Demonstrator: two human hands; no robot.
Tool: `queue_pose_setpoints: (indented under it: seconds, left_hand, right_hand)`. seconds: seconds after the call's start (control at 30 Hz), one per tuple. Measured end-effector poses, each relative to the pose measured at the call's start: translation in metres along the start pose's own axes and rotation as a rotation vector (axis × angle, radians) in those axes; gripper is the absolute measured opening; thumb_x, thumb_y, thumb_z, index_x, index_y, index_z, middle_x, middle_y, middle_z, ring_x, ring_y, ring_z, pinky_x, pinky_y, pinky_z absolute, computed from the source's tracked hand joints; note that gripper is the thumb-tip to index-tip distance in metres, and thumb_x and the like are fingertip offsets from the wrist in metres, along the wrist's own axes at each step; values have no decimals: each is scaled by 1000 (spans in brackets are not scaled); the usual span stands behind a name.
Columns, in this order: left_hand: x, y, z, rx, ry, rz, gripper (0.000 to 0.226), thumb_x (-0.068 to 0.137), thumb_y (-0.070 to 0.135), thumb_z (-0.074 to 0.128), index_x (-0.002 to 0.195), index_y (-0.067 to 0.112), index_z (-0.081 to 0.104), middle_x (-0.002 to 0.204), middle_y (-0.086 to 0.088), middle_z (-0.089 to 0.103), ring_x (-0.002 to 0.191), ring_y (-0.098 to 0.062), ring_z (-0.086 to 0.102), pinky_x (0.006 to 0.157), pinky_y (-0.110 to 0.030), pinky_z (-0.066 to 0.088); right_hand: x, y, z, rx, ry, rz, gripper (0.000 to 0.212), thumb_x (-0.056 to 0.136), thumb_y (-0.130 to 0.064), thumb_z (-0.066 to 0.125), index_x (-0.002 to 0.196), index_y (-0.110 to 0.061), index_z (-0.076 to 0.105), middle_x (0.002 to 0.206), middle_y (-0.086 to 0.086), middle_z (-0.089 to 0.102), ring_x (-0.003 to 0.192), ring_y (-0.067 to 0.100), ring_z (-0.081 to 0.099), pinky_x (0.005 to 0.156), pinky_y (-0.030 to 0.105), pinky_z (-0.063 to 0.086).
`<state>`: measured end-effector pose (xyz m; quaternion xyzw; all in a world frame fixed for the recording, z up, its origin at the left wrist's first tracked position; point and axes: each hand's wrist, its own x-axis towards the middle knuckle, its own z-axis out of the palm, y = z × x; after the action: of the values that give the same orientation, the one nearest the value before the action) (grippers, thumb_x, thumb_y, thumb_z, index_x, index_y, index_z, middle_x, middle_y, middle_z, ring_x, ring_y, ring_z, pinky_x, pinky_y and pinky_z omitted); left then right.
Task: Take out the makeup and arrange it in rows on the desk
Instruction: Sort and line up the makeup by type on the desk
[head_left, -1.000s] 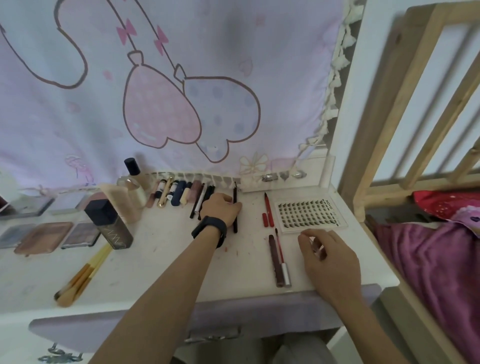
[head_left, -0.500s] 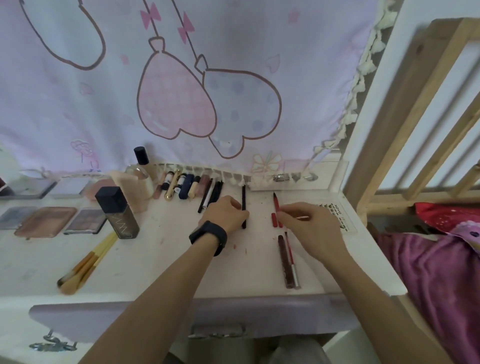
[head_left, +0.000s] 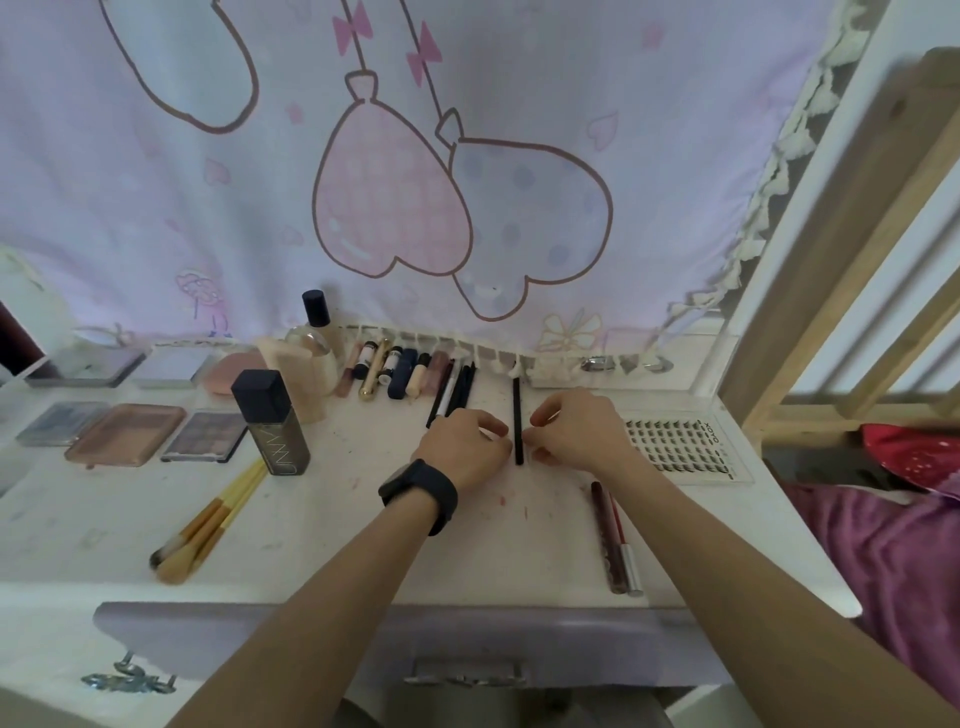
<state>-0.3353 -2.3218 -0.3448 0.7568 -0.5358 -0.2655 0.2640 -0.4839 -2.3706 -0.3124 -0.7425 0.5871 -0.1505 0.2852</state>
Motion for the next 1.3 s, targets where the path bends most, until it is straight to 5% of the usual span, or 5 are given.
queue_pose_setpoints:
  seconds: [0.7,0.8,1.03,1.17,1.3]
  left_hand:
    - [-6,6,-2,23,-66,18,25,92,36,62,117,36,67,95,10,66,85,-10,63,70,-21,48]
    - [-9,8,-7,35,-60,28,25,93,37,63,117,33,67,97,9,65,83,-11,62,80,-23,51]
    - [-16,2,-40,377,237,142,29,98,34,50,125,31,61,131,3,55,118,-21,52,87,-35,50]
    - [-9,-3,-41,616,221,254,39,100,36,45,137,25,54,140,1,50,130,-23,41,100,-37,43]
    - [-2,-8,-30,753,124,311,37,103,35,36,129,23,59,145,4,51,152,-21,10,114,-41,32]
  right_hand:
    - [-3,-1,-6,-117,-20,-50,30,85,-14,66,114,-19,72,102,2,76,103,21,69,93,34,55]
    - [-7,-4,-11,-146,-27,-47,32,86,-19,65,118,-20,69,103,1,75,103,20,68,93,32,54]
    - [-71,19,-28,36,305,-218,20,94,-29,62,112,-28,70,105,-12,70,93,9,63,89,28,47]
    - [-110,71,-17,-14,513,-243,20,92,-22,67,111,-23,72,112,-11,67,103,9,56,92,24,41]
    - [-127,124,-1,-222,511,-146,26,96,-27,57,113,-16,73,121,1,70,116,22,60,104,39,45]
